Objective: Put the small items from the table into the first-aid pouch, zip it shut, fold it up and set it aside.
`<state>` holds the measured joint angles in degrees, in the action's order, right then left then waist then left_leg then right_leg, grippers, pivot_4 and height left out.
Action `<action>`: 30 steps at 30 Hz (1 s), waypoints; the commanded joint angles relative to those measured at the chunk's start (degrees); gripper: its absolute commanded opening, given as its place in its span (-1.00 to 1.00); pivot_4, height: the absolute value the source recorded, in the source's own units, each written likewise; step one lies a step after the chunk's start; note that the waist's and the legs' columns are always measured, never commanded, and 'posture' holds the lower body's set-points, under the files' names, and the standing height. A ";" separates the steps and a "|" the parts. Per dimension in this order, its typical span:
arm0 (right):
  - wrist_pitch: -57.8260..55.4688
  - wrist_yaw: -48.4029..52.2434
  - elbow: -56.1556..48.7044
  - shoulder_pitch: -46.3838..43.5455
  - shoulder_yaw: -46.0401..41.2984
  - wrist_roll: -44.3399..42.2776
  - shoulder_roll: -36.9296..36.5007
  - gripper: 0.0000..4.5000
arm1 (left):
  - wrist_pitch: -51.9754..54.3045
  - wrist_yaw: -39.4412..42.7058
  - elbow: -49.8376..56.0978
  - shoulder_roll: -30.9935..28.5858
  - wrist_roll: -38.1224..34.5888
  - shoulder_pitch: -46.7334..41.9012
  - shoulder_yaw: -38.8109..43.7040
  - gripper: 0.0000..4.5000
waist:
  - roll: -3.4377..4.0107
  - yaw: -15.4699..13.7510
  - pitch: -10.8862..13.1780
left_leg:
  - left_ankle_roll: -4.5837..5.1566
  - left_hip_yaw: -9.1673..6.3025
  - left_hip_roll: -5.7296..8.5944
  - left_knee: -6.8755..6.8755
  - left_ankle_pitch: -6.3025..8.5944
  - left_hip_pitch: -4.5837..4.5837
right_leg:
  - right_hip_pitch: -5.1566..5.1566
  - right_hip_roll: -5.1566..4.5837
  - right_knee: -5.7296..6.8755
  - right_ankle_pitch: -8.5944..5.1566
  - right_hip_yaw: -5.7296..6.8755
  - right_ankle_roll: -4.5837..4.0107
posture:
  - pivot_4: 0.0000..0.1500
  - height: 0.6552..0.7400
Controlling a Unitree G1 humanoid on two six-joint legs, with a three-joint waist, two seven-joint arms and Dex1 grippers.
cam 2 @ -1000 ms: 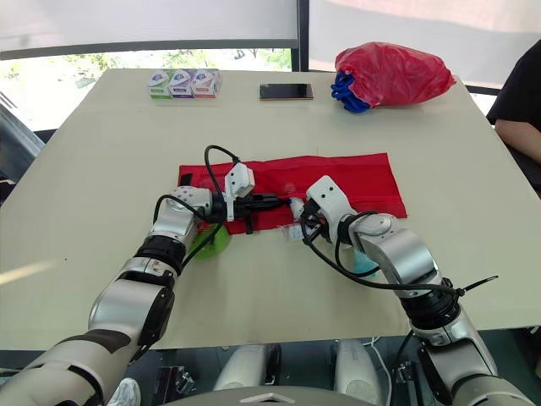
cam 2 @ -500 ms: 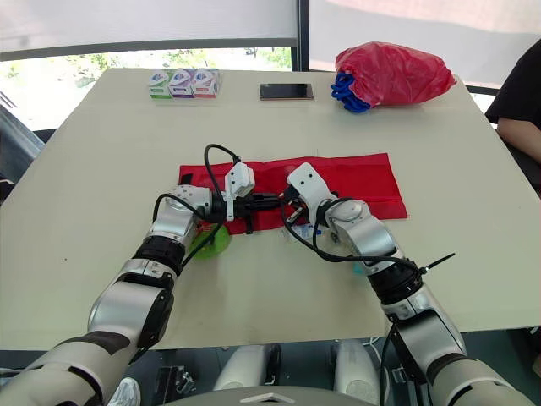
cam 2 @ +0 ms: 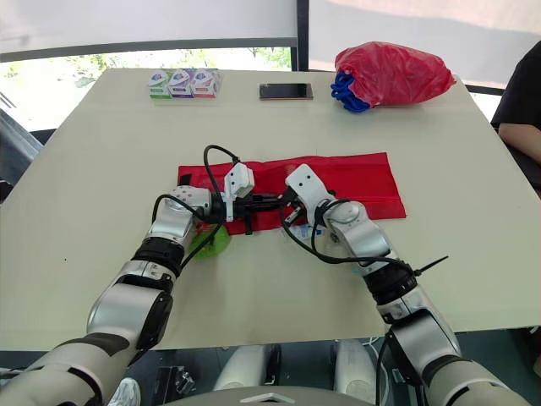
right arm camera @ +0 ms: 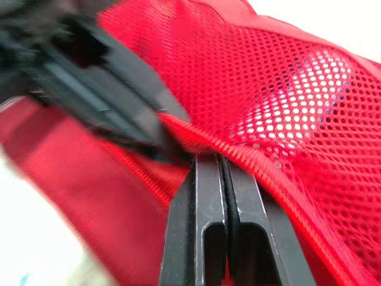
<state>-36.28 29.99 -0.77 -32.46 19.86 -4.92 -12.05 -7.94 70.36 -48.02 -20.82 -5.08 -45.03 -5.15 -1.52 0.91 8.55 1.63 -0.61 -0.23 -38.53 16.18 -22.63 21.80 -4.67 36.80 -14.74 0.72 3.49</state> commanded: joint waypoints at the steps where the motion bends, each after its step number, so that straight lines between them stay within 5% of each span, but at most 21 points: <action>1: 0.26 2.89 -10.19 3.29 -3.88 -3.74 -2.23 -0.98 | -0.42 -0.78 0.10 0.61 0.20 -1.24 -0.30 -1.00 | 0.00 -0.01 0.00 | 0.01 0.00 0.00 0.00 0.01 0.00 | 0.00 0.00 0.00 0.00 0.00 0.00 | 1.00 1.00; 12: 1.49 15.49 -36.95 28.49 -29.58 -23.18 -18.76 -0.98 | -0.80 -2.52 1.57 0.79 0.50 0.54 -0.06 -1.00 | 0.00 -0.67 -0.01 | 0.24 -0.08 0.03 -0.01 0.14 0.00 | -0.09 -0.02 -0.08 0.00 0.03 0.01 | 1.00 1.00; 18: 2.59 26.62 -38.30 48.73 -54.55 -33.90 -26.07 -0.14 | -1.83 -4.32 0.27 0.47 0.71 0.44 0.46 -1.00 | -0.01 -0.79 -0.02 | 0.27 -0.05 -0.01 0.00 0.16 0.11 | -0.21 -0.03 -0.10 0.00 0.00 0.01 | 1.00 1.00; 25: 10.11 34.14 -39.07 63.10 -68.55 -38.17 -25.32 0.98 | -2.91 -4.34 -1.55 0.53 0.86 -0.24 0.18 -1.00 | 0.02 -0.74 -0.06 | 0.28 0.08 -0.04 0.03 0.17 0.24 | -0.26 -0.01 -0.09 -0.01 -0.11 0.02 | 1.00 1.00; 30: 13.15 36.14 -40.13 67.18 -72.48 -39.83 -26.14 0.98 | -3.69 -3.50 -3.07 0.36 1.16 -1.12 -0.14 -1.00 | 0.02 -0.75 -0.07 | 0.28 0.06 -0.04 0.03 0.17 0.24 | -0.26 0.00 -0.10 -0.01 -0.10 0.02 | 1.00 1.00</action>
<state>-24.86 65.11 -39.60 34.01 -49.66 -43.31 -37.63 -10.82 66.55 -50.64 -20.11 -4.34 -45.18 -5.10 -1.50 0.16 8.48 1.92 -0.54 -0.28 -38.50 16.35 -22.39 21.54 -4.68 36.71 -14.75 0.62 3.51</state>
